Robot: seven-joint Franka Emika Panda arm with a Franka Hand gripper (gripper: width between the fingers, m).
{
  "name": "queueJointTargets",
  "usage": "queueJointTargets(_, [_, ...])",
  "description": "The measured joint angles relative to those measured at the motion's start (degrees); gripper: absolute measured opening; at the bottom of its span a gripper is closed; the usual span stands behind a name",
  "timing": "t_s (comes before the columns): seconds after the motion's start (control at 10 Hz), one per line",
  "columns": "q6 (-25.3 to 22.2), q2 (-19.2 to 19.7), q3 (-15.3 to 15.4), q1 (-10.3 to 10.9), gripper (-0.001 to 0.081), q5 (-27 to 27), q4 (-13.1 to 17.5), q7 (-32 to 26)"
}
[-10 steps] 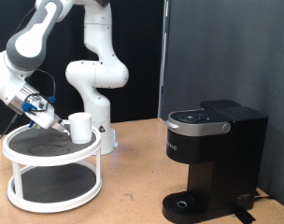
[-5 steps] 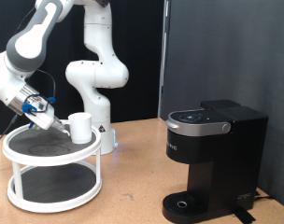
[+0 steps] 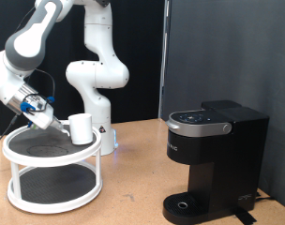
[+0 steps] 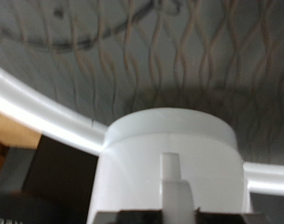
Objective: Make a cup of coffee with the keurig machine
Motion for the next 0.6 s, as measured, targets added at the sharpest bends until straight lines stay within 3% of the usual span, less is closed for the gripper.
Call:
queueJointTargets(0.3, [-9.46, -3.1, -0.67, -0.31, 0.0001, -0.05, 2.74, 1.55])
queueJointTargets(0.6, [-14.35, -7.61, -0.59, -0.31, 0.0001, -2.98, 3.8, 3.44])
